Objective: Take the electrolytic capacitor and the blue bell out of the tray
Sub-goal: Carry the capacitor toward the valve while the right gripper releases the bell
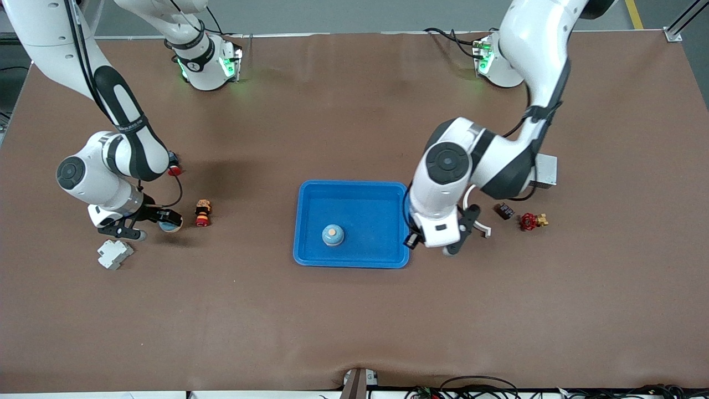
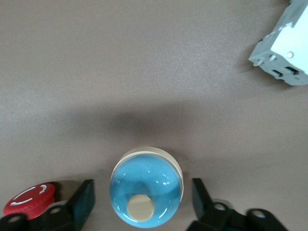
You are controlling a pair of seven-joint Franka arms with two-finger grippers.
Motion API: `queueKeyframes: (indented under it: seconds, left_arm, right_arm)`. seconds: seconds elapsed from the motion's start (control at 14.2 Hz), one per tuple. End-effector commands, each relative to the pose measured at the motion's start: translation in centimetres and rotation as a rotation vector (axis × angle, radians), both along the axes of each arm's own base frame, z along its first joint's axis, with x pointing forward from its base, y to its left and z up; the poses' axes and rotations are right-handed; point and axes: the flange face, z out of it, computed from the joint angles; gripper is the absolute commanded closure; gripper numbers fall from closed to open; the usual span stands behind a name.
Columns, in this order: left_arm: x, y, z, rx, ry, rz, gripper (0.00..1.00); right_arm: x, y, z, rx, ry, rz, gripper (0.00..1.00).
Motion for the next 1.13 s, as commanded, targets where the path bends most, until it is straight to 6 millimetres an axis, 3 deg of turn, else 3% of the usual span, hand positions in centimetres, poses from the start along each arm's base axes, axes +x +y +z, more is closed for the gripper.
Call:
queueKeyframes:
  seconds: [0.0, 0.21, 0.49, 0.63, 0.85, 1.06]
  left_arm:
    - [0.0, 4.2, 1.0, 0.051, 0.056, -0.024, 1.00]
    - [-0.2, 9.7, 1.5, 0.076, 0.086, -0.082, 1.00]
    - [0.2, 20.4, 1.7, 0.087, 0.139, -0.236, 1.00]
    - [0.2, 22.6, 0.9, 0.086, 0.159, -0.265, 1.00]
    - [0.4, 27.0, -0.1, 0.079, 0.191, -0.332, 1.00]
    - [0.2, 28.7, -1.7, 0.072, 0.224, -0.356, 1.00]
  right_arm:
    - [0.3, 0.0, 1.2, 0.014, -0.029, 0.044, 0.00]
    - [2.1, 1.7, 6.8, 0.044, 0.004, 0.111, 0.00]
    - [4.9, 6.0, 16.9, 0.040, 0.124, 0.049, 0.00]
    - [5.0, 10.9, 19.6, 0.031, 0.145, -0.035, 0.00]
    - [4.3, 19.4, 21.4, 0.025, 0.133, -0.172, 0.00]
    - [3.4, 28.1, 23.0, 0.027, 0.103, -0.304, 0.00]
